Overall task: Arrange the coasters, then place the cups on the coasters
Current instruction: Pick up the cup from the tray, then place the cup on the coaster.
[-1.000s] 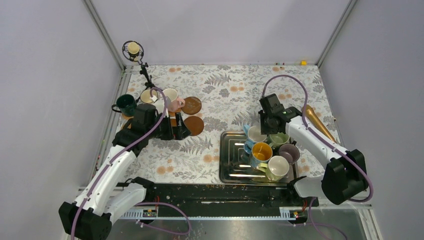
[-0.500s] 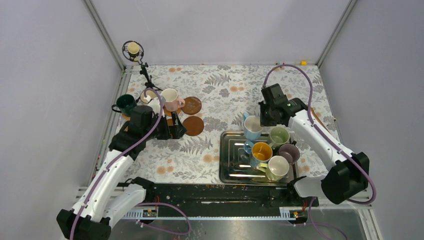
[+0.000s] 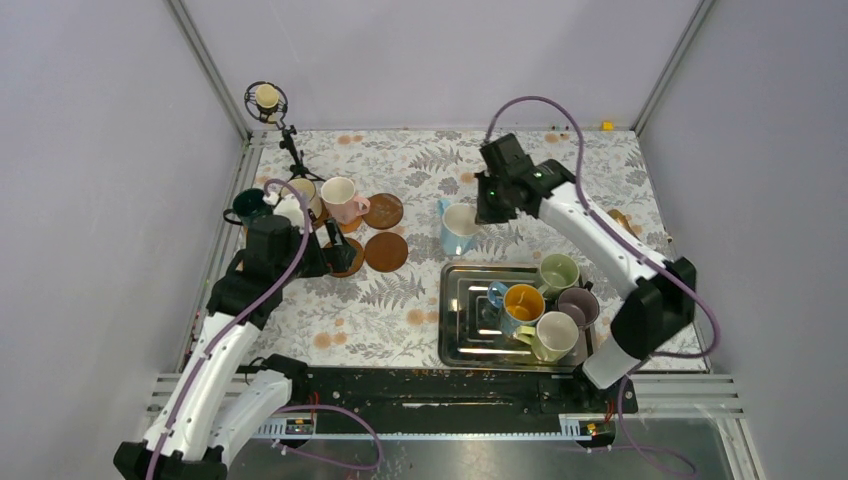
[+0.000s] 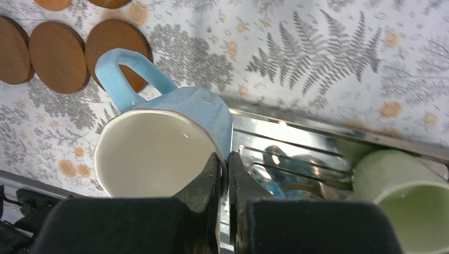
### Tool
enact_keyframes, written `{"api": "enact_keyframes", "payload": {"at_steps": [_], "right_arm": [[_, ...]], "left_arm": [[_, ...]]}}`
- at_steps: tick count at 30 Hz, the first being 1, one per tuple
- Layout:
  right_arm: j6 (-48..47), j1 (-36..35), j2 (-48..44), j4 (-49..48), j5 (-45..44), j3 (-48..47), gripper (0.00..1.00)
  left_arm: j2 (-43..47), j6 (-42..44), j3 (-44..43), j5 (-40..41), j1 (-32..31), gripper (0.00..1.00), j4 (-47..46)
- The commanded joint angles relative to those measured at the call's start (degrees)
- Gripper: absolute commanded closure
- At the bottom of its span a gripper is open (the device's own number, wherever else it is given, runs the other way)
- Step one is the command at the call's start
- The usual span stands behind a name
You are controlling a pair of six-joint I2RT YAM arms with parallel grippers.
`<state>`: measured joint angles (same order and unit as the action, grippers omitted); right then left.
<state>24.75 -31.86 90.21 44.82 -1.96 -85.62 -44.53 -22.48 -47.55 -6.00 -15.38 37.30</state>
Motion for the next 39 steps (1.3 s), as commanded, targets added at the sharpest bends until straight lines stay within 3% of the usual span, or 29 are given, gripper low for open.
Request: {"api": "enact_keyframes", "payload": {"at_steps": [1,15,23,39], "right_arm": [[3.5,-2.4,5.3,-2.5,0.8,-10.2,1.0],[8.9,-10.7,28.0,1.9,-8.6,-37.3,1.0],[11.6,-11.8,39.0,3.9,-11.9,-51.6,1.0],[14.9,-11.8,45.5,-1.6,-15.5,-55.4,1.0]], "left_arm": [[4.4,-0.6,-2.4,7.3,0.9,0.01,-1.2],[4.3,-1.1,-2.1,6.3,2.1,0.01,-1.4],[4.7,-1.2,-2.1,4.7,2.0,0.01,-1.3],[4.9,-1.0,-2.2,4.9,1.6,0.01,-1.2]]}}
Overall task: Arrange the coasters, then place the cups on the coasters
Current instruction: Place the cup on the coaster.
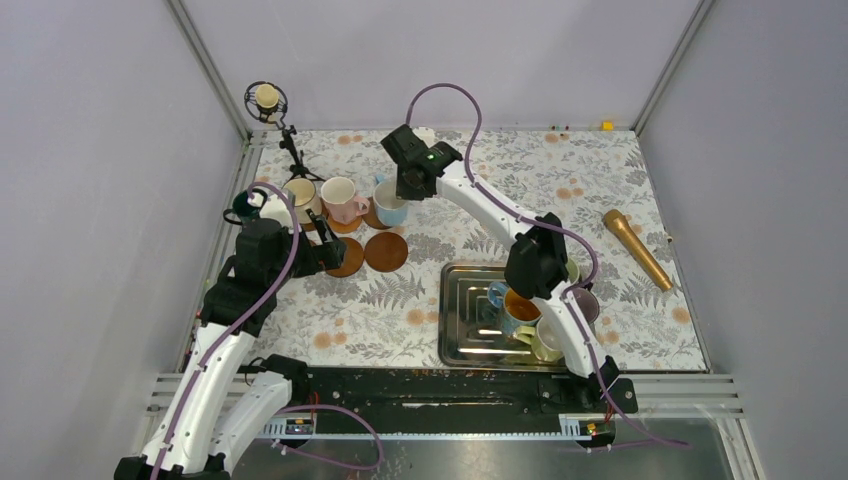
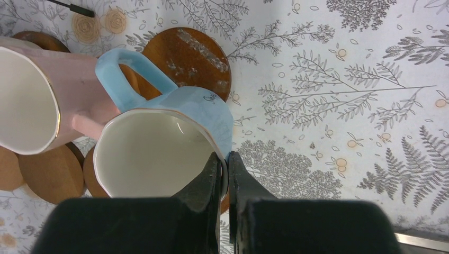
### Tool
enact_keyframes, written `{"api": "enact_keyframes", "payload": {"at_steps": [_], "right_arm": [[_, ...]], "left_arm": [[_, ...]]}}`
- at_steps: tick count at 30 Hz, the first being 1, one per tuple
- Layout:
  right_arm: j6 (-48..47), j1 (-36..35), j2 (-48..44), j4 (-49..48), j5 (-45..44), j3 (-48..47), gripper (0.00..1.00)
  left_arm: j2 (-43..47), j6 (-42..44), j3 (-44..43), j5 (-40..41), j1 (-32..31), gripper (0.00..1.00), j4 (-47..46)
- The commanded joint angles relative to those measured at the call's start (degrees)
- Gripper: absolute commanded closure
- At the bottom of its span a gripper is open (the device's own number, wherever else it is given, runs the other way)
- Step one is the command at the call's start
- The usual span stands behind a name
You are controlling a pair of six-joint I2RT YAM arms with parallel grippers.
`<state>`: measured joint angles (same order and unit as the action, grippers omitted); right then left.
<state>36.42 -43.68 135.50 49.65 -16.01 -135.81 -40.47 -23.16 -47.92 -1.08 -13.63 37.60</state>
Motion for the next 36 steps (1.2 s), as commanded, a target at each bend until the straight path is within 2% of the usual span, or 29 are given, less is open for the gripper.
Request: {"api": "enact_keyframes", "payload": {"at_steps": [1,15,24,32,36], "right_arm": [[3.5,0.0,0.6,-6.6,-1.6,-5.5,1.0],[4.6,0.3,4.0,-8.8,-3.2,-8.4,1.0],[5.5,0.4,5.0,-8.9,-2.1,-8.1,0.86],[5.9,0.4,5.6,-9.0,-1.2,-9.0,0.82],[6.1,0.4,5.7,-9.1,-1.2,-8.9,0.72]], "left_arm": [[0.9,-0.3,-1.8,0.0,-0.2,0.01,-1.5],[1.3,0.0,-1.8,2.4,-1.4,0.01,-1.0],[1.2,0.0,-1.8,2.4,-1.5,0.01,-1.0],[1.2,0.0,-1.8,2.6,-1.4,0.01,-0.9],[1.2,0.0,-1.9,2.8,-1.5,0.01,-0.9]]}}
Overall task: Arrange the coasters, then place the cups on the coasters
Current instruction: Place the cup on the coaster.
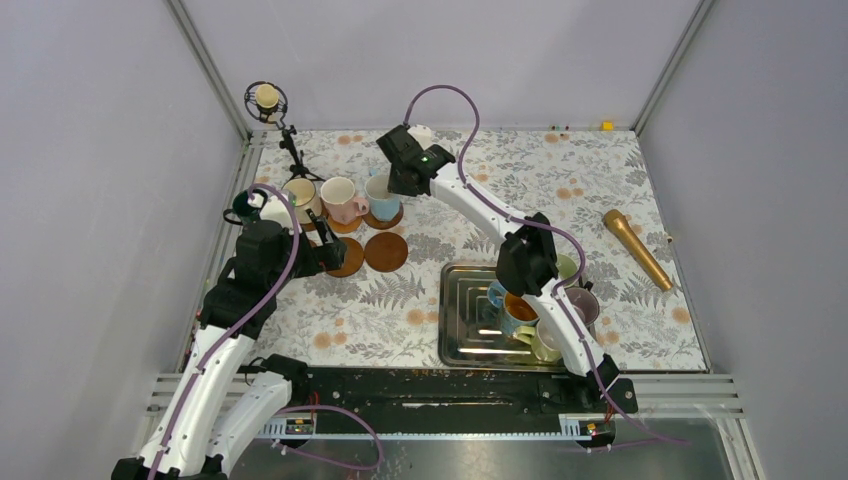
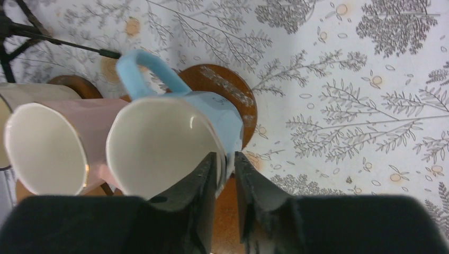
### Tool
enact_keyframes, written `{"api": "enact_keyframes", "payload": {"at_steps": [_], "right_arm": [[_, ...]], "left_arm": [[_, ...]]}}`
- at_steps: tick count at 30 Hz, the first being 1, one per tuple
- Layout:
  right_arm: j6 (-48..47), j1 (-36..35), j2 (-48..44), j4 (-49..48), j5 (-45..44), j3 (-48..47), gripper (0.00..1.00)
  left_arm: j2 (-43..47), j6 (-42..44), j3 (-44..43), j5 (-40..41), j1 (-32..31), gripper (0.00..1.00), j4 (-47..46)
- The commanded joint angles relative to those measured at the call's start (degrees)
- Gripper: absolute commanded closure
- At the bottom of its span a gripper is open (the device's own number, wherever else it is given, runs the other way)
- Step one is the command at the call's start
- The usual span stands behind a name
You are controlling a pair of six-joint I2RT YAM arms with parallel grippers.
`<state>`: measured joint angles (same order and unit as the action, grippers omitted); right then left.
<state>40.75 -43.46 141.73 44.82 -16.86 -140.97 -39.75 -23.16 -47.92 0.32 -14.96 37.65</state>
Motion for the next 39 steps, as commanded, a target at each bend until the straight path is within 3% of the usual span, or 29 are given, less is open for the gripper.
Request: {"api": "enact_keyframes", "payload": {"at_steps": [1,12,19,24,36,37,39], "right_arm": [[1.7,0.2,-0.6,-4.2,-0.4,-3.8,0.7],[0.5,1.2,-6.9,-4.9,2.1,-3.8,0.62],[-4.9,1.3,-20.1,-4.8,3.3,7.3,0.53],[-8.3,1.2,-32.3,-5.1,4.6,22.8,0.51],[-11.6,1.3,-71.5,-13.1,4.2,76.0,0.35],[-11.2,1.2,-74.2,-13.2,3.9,78.9,0.33],[-10.5,1.2,-80.2,-12.6,2.7,83.8,0.2]], "left_arm": [[0.5,0.0,-1.9,1.4,-0.2,0.01,-1.0],[0.0,-0.4,-2.0,2.0,-0.2,0.01,-0.4],[-1.4,-1.9,-1.8,5.7,-0.1,0.01,0.7],[-1.5,-0.9,-1.6,2.5,-0.2,0.01,0.0],[-0.7,-1.7,0.8,-9.2,-4.1,0.06,-3.5],[-0.7,-2.7,1.3,-11.1,-4.1,0.07,-4.1],[-1.4,-4.4,2.2,-15.3,-4.1,0.08,-5.4]]}}
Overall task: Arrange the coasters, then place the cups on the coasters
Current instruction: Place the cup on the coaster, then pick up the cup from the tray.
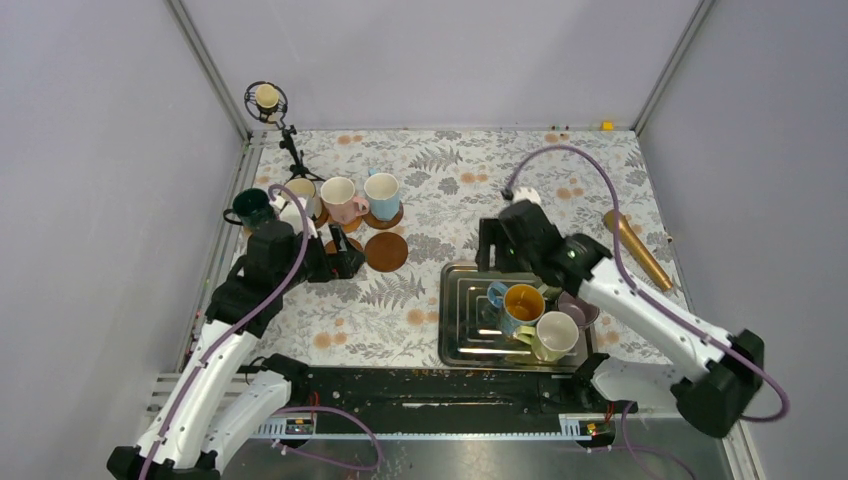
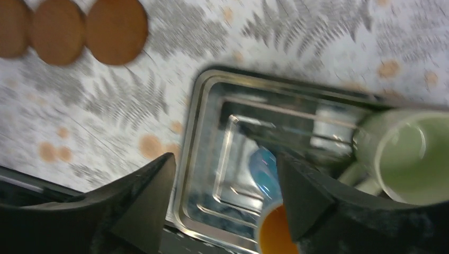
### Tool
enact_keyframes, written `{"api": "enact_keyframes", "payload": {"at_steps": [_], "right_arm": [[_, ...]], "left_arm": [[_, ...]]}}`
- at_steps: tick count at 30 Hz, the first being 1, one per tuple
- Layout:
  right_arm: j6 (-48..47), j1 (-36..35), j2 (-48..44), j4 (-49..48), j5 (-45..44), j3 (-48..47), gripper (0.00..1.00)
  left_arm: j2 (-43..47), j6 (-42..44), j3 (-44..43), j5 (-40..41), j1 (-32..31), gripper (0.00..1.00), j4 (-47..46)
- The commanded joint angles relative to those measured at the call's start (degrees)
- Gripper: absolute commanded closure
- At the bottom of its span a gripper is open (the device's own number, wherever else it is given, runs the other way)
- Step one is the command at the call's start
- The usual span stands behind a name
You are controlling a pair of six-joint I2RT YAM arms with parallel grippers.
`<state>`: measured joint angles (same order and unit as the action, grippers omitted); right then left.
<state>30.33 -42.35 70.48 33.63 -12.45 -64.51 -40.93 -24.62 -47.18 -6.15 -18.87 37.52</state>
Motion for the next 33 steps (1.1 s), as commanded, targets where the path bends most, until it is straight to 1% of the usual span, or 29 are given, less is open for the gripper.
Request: {"api": "enact_keyframes", "payload": {"at_steps": [1,3,4,5,8,11,15,18,22,24,28,30,33], "right_arm": [[0.1,0.1,-11.1,-1.1,-2.1,9.4,0.16],[-0.1,0.1,-15.2,-0.6,-2.6,12.7,0.12],[-0.1,0.1,-17.1,0.3,-3.8,13.7,0.05],[-0.1,0.2,-18.7,1.2,-4.8,14.5,0.01],[-0.4,0.1,-23.0,4.2,-6.8,15.5,0.01],[-1.1,0.1,-28.0,6.4,-7.8,15.6,0.01],[-1.8,0.1,-34.8,9.0,-10.6,15.6,0.01],[-2.6,0.1,-40.3,10.9,-12.7,15.6,0.01],[-3.2,0.1,-46.9,12.1,-13.4,16.4,0.0],[-3.2,0.1,-49.5,12.7,-13.9,17.0,0.01],[-3.3,0.1,-52.6,14.9,-15.5,17.1,0.01],[-3.3,0.1,-53.6,15.9,-16.2,16.8,0.0],[-2.9,0.1,-55.2,17.1,-17.5,16.2,0.01]], "left_arm": [[-0.7,-3.6,2.0,-10.6,-0.5,0.08,-6.0],[-2.2,-4.7,2.6,-11.2,-1.6,0.1,-6.7],[-2.9,-4.8,2.7,-11.0,-2.4,0.1,-6.9],[-3.9,-5.1,2.5,-10.5,-3.4,0.11,-7.0],[-6.9,-6.6,0.6,-8.6,-8.0,0.12,-7.1],[-10.7,-9.8,-3.0,-2.7,-17.0,0.14,-7.1],[-20.4,-13.0,-10.3,3.6,-27.9,0.18,-6.1],[-28.5,-13.8,-18.1,7.5,-35.1,0.19,-5.5],[-39.5,-14.5,-27.8,8.5,-42.0,0.23,-4.9],[-45.8,-14.3,-32.5,8.5,-44.0,0.26,-4.1],[-53.8,-13.6,-41.1,9.1,-46.3,0.31,-1.4],[-56.4,-13.3,-43.3,8.9,-46.6,0.34,-0.5],[-59.1,-13.2,-44.4,8.5,-46.6,0.37,0.1]]}}
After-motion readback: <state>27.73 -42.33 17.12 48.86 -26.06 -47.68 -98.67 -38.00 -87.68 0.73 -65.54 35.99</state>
